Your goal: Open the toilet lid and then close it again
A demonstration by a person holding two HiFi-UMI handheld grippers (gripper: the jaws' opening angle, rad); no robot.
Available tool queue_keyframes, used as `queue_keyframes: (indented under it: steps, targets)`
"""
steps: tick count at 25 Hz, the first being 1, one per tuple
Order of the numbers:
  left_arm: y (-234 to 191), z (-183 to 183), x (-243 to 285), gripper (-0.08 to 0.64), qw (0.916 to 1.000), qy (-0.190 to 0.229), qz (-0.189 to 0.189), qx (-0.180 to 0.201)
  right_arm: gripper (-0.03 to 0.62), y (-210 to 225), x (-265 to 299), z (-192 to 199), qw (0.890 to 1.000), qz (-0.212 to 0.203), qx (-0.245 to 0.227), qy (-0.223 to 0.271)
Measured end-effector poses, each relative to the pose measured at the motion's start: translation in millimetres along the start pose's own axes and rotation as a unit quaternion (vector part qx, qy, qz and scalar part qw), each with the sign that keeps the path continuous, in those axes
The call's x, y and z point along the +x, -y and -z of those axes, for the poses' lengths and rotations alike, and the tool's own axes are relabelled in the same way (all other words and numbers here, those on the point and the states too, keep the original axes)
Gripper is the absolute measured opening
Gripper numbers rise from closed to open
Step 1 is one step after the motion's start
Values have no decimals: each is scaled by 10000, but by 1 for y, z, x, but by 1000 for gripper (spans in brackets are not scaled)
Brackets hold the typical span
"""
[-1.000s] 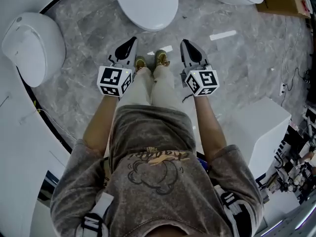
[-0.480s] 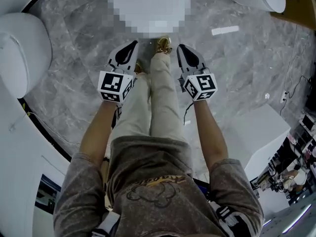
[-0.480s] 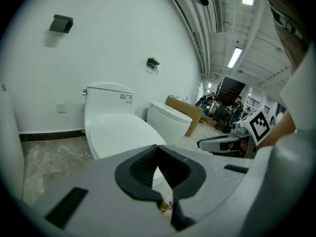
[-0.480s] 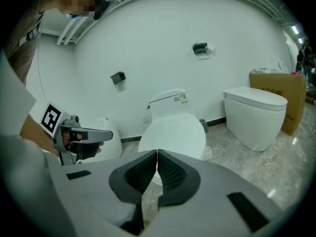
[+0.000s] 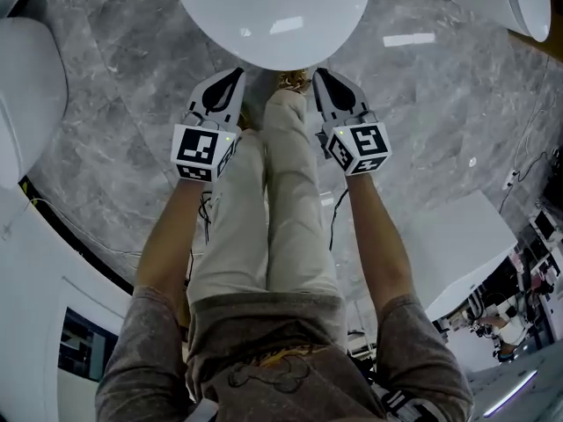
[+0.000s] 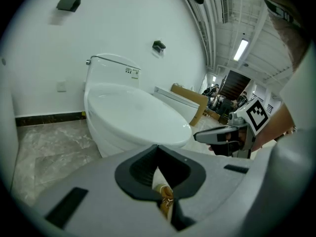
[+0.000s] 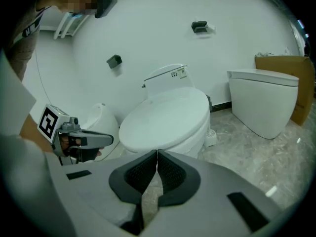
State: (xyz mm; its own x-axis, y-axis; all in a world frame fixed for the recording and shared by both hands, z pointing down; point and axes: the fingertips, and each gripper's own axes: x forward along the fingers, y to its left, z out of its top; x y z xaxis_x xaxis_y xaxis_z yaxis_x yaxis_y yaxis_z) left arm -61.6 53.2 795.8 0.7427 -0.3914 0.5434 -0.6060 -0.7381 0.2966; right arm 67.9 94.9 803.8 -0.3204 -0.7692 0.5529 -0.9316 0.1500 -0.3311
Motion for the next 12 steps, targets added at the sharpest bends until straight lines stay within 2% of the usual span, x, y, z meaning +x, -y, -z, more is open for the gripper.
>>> queue_keyframes:
  steps: [5, 12]
  targets:
    - [0, 24, 18, 9, 9999, -125, 117, 17, 28, 4, 11, 16, 10000, -42, 28, 13]
    - [-5, 22, 28, 9, 9999, -42, 97, 73, 28, 2, 21, 13, 9999, -119, -33, 47]
